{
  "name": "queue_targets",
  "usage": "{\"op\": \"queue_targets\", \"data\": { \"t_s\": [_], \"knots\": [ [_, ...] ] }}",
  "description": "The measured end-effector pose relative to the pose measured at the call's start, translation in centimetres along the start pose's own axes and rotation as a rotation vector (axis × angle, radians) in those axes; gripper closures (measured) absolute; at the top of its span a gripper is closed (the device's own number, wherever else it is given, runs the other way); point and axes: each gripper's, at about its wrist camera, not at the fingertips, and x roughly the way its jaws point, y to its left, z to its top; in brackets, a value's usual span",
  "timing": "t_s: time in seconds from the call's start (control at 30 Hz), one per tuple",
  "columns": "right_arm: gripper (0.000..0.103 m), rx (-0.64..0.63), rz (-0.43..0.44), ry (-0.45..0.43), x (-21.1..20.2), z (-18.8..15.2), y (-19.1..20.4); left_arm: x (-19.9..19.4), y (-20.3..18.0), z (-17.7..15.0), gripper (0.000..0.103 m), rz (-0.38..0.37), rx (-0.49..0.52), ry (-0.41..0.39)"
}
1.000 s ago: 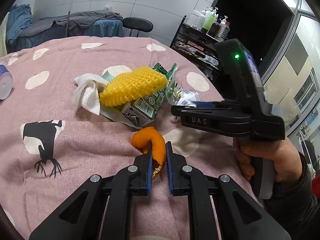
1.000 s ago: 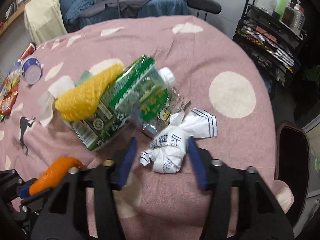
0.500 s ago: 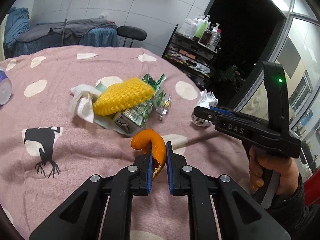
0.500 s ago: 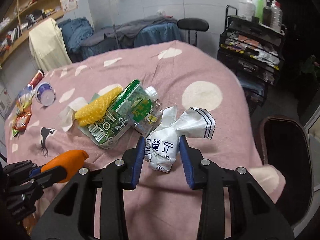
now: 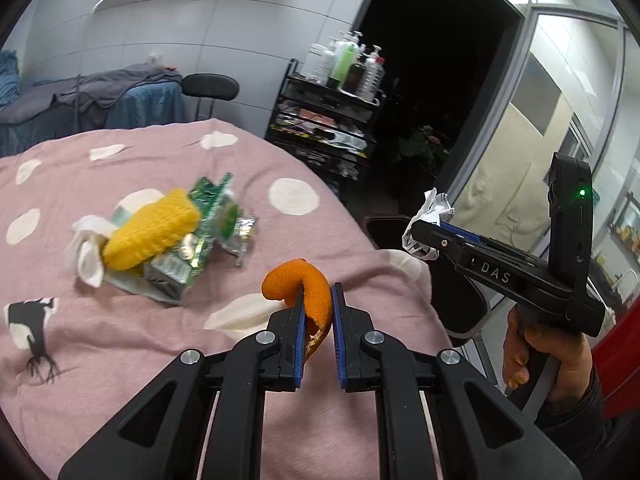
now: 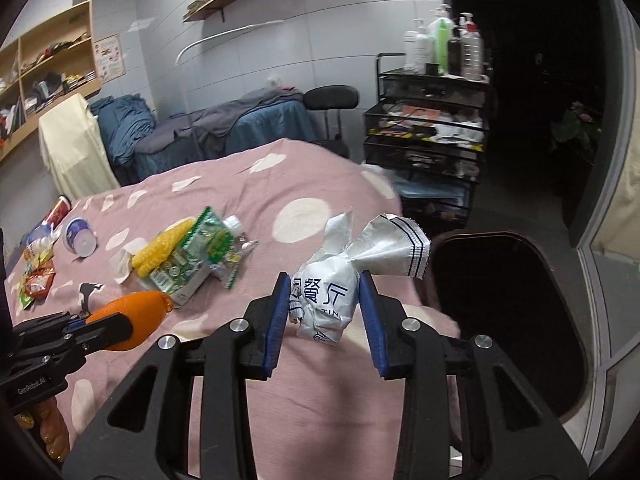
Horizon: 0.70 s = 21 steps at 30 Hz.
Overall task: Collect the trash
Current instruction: 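Grasp the orange peel with the left tool while the right tool grasps the white wrapper, then carry the white wrapper over the brown bin and open the right tool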
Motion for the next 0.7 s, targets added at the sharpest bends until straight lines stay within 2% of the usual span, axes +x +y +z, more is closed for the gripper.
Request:
{"op": "queue_targets", "data": {
  "t_s": [0.4,0.7],
  "knots": [
    [0.067,0.149,-0.173,0.009,-2.0,-2.2,-9.1,3.2,-5.5,0.8,0.091,-0.095,0.106,0.031],
    [0.067,0.243,-0.256,0.07,-0.8,-4.1,-14.2,4.9,-7.5,1.0,0.091,-0.129,0.146,0.059]
  ]
}}
